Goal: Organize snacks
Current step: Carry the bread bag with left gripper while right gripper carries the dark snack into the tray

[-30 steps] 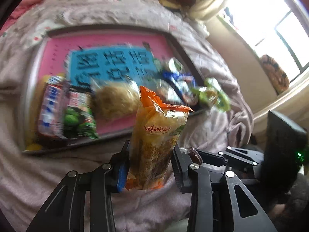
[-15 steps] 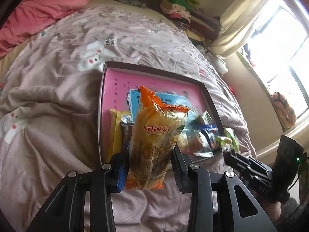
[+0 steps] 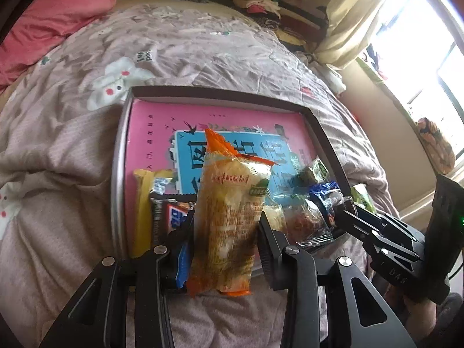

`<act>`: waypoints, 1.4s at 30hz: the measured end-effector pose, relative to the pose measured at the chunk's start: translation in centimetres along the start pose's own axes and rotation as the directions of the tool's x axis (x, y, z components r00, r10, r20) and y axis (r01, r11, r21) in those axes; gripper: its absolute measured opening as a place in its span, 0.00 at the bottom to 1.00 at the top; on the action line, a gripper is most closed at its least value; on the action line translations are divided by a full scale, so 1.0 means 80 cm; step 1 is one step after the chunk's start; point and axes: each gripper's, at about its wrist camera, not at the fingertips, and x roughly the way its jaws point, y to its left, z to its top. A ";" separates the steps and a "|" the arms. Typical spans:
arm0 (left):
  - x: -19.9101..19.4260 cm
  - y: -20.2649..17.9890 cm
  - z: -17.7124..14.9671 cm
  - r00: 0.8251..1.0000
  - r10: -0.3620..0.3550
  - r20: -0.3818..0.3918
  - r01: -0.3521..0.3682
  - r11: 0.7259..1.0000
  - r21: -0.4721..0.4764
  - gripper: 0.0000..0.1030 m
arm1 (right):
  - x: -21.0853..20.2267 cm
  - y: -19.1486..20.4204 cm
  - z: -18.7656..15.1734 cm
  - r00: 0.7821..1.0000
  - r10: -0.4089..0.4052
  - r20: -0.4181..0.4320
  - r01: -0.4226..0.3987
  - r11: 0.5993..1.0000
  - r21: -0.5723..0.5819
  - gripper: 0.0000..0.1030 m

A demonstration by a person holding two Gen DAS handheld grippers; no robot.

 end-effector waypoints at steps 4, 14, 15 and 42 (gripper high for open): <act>0.010 -0.007 0.002 1.000 -0.002 -0.014 0.002 1.000 0.010 0.39 | 0.008 0.003 0.000 1.000 -0.025 -0.004 0.025 0.999 -0.024 0.27; 0.012 -0.006 -0.001 1.000 0.004 -0.020 -0.004 1.000 0.002 0.39 | 0.008 0.002 0.001 1.000 -0.023 0.009 0.023 1.000 -0.012 0.28; 0.011 -0.006 -0.001 1.000 0.005 -0.021 -0.005 1.000 0.001 0.39 | 0.007 0.002 0.001 1.000 -0.024 0.014 0.024 1.000 -0.010 0.28; -0.028 -0.017 0.000 0.999 0.025 0.031 -0.027 0.999 0.041 0.72 | -0.029 0.000 0.001 0.996 -0.021 0.083 0.020 1.000 0.007 0.46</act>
